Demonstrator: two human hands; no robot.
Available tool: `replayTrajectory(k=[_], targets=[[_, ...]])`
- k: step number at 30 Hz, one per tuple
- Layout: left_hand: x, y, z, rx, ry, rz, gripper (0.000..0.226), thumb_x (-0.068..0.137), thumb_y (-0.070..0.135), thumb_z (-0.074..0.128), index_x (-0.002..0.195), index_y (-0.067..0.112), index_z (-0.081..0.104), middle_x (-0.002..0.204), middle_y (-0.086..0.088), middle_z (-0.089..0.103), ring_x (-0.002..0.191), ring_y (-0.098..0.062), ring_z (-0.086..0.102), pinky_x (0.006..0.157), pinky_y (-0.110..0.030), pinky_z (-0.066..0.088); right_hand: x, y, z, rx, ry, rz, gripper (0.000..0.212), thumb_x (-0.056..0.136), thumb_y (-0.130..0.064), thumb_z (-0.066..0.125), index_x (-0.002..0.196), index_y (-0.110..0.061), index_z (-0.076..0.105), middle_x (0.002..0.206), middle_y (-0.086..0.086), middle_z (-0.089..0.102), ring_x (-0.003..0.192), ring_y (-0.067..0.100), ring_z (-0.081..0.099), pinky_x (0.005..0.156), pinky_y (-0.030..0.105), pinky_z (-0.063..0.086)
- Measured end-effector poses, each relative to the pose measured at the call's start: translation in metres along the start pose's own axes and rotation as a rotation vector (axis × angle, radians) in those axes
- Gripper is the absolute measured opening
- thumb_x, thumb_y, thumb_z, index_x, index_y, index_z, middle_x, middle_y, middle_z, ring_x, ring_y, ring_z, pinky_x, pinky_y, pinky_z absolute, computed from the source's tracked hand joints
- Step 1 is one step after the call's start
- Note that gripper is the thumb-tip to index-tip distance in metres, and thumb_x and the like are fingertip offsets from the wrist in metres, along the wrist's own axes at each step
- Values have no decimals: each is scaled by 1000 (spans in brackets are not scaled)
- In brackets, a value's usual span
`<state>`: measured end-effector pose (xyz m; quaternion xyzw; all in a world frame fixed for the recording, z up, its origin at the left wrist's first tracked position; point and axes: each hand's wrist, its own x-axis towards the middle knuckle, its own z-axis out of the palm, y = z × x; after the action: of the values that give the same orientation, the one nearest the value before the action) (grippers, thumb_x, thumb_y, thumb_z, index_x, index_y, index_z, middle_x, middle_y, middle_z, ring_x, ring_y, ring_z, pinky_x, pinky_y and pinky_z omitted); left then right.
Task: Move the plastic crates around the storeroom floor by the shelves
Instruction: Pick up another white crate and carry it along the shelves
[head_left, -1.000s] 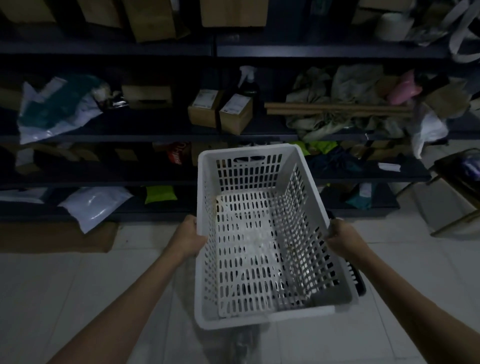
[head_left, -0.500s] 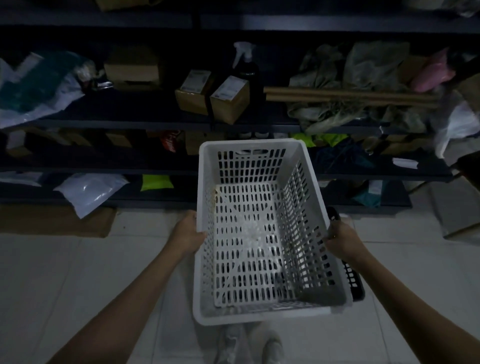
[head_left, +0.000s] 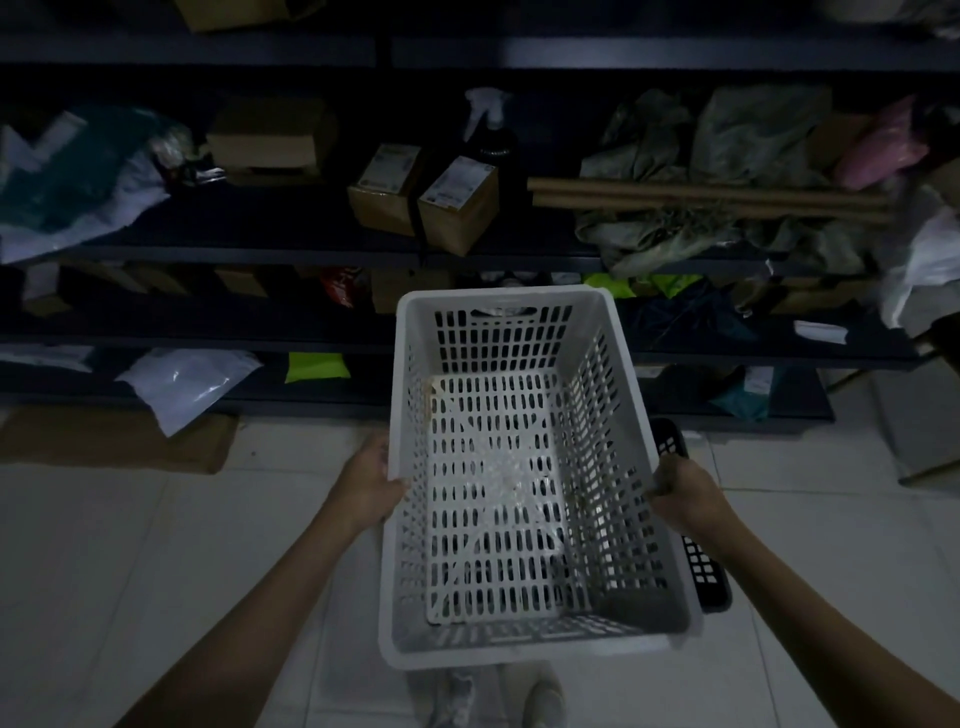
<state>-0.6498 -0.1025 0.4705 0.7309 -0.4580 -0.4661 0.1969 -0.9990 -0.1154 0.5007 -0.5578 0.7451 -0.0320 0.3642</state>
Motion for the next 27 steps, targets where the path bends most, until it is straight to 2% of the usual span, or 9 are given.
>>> replayTrajectory(k=[4,7,10,13,17,21,23,25,27], targets=[[0,2,1,-9,-1,15,43,86,-4,58,124,12,48,97,-3,59,85,-20,58,85,-49,53,3,3,0,14,-6,16,43,80,7,56,59,-25,37,60,-9,43,54,1,40,45,15,30],[1,0,1,-15,10,1,43,87,-4,59,126,10,48,92,-3,57,71,-13,52,84,-51,53,9,11,3,6,7,51,23,74,4,58,65,-12,44,64,4,52,56,11,46,47,24,36],[3,0,2,-20,9,-17,43,87,-3,60,126,11,48,86,-1,57,62,-10,51,73,-42,56,15,14,3,26,29,83,8,71,2,58,76,-1,52,74,18,61,59,21,51,50,29,38],[1,-2,3,1,-1,-11,43,87,-2,60,126,11,47,95,-6,59,73,-21,58,82,-46,54,14,8,3,32,7,89,14,74,4,57,74,-5,47,65,7,52,55,15,47,47,27,36],[5,-3,2,9,-2,-5,41,86,-3,60,124,8,47,96,-4,59,70,-11,52,79,-40,53,11,8,5,58,23,55,34,78,6,57,62,-19,40,60,0,47,53,11,46,47,26,37],[9,-5,-1,-2,14,-1,41,84,-3,63,121,8,49,101,-11,63,82,-18,59,64,-30,50,15,9,7,67,30,80,32,76,5,57,61,-18,40,62,4,50,62,25,58,58,41,53],[10,-7,-1,-14,32,1,42,84,-1,65,122,8,51,101,-12,64,83,-20,61,57,-24,46,15,9,9,59,37,72,31,75,4,56,61,-18,39,63,5,50,67,31,59,64,46,55],[11,-8,-1,-20,52,8,41,84,-1,66,122,9,53,94,-7,63,79,-19,61,56,-23,46,15,8,11,52,62,59,34,77,3,56,61,-20,38,63,4,51,68,31,60,63,43,54],[12,-11,-1,-39,58,15,43,83,-1,66,123,10,54,97,-7,66,83,-22,64,63,-26,51,15,10,14,58,72,58,38,80,2,57,60,-24,37,63,2,50,63,25,58,56,34,48]])
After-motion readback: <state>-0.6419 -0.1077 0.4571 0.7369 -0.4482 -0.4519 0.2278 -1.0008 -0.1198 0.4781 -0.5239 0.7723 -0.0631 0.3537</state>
